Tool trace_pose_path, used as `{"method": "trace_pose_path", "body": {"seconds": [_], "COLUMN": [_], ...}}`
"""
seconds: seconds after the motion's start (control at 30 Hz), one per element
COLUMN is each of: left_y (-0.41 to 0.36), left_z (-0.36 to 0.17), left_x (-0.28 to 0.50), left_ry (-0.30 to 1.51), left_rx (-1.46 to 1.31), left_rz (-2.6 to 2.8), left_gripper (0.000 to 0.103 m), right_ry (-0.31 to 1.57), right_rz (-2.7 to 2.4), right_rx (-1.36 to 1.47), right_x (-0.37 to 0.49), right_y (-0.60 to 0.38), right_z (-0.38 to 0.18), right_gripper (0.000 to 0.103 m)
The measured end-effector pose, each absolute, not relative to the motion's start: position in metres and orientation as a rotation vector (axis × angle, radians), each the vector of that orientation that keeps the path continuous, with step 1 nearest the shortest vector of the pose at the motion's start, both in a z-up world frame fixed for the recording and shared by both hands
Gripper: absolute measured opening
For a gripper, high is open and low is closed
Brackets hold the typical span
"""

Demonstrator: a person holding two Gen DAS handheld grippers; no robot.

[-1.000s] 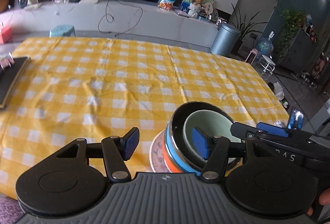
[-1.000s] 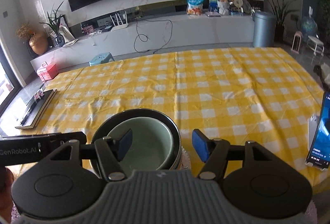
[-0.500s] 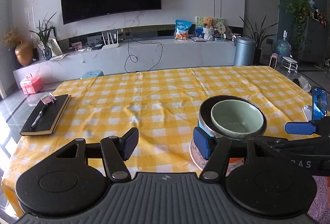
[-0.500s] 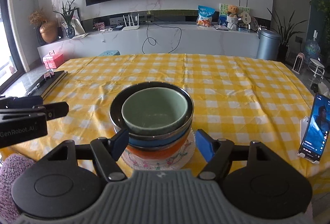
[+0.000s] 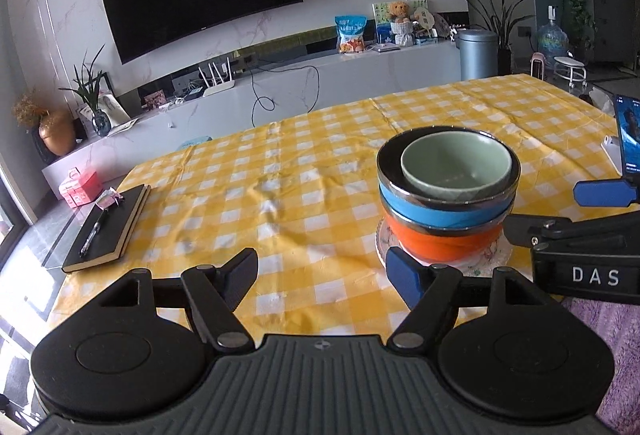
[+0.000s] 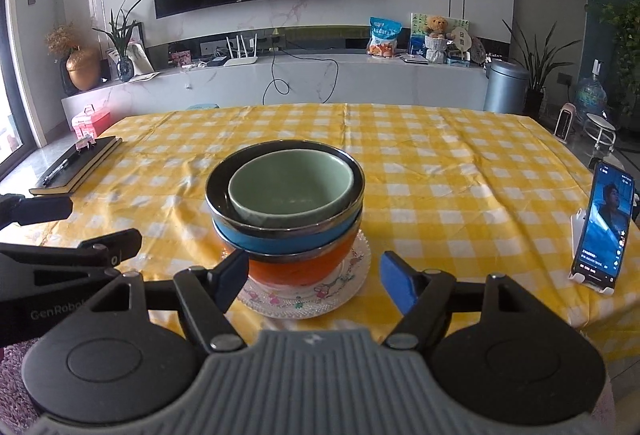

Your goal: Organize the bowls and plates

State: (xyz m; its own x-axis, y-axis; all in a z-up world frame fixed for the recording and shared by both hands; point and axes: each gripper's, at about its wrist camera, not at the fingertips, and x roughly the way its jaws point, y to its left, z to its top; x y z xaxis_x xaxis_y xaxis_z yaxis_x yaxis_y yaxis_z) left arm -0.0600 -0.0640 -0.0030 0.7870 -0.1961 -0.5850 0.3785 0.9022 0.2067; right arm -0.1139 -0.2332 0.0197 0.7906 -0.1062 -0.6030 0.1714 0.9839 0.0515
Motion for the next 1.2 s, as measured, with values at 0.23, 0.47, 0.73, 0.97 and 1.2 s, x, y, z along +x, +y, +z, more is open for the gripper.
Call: {"method": "trace_pose_path", "body": {"seconds": [0.23, 0.47, 0.73, 0.97, 1.2], "left_y": [-0.063, -0.060, -0.055, -0.050, -0.050], "left_z": [-0.020, -0.035, -0.044, -0.041, -0.039], "left_x": [-0.057, -0.052, -0.052, -0.052, -0.054], "left_ry": [0.669, 0.749, 0.795, 0.796, 0.784], "left_rx": [0.349, 0.329, 0.300, 0.272, 0.268], "left_rz": [-0.290, -0.288, -0.275, -0.260, -0.263], "left_gripper": [0.086, 0.086, 0.086, 0.086, 0.086], "right_ry": [0.681, 0.717, 0.744, 0.754, 0.747], "right_rz": [-0.139, -0.128, -0.105, -0.108, -0.109], "right_rx": [0.088, 0.091, 0.085, 0.088, 0.082], "right_x": [-0.110, -0.108, -0.105, -0.105, -0.106], "right_y": [-0.225, -0.224, -0.222, -0.223, -0.222], "right_z": [0.008, -0.004, -0.009, -0.011, -0.011], "right_gripper": [0.078, 0.078, 0.078, 0.078, 0.078]}}
